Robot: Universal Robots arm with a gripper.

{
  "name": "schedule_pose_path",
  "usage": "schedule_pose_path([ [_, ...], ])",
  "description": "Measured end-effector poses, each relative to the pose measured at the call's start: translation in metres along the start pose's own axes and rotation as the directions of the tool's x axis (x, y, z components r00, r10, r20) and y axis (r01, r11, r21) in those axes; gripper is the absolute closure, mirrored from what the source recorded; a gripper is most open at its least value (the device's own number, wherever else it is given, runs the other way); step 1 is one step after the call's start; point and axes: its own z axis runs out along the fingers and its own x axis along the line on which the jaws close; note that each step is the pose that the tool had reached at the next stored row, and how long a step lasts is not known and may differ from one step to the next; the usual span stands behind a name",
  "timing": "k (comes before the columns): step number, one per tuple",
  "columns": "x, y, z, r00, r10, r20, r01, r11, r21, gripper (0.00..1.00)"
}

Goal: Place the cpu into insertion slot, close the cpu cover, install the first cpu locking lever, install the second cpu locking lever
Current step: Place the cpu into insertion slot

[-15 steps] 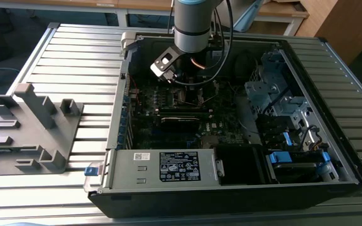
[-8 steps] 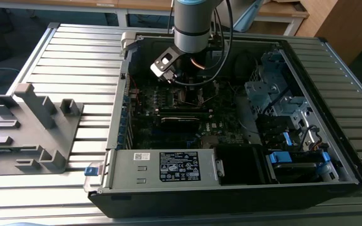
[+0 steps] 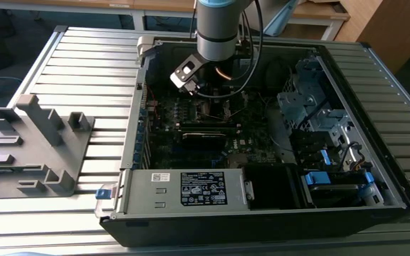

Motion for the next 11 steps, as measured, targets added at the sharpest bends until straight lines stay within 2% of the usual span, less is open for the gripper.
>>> schedule_pose_path([
  [11,0.0,-0.0005,0.0007,1.0,0.007,0.0004,-0.007,1.0,-0.0001,0.46],
])
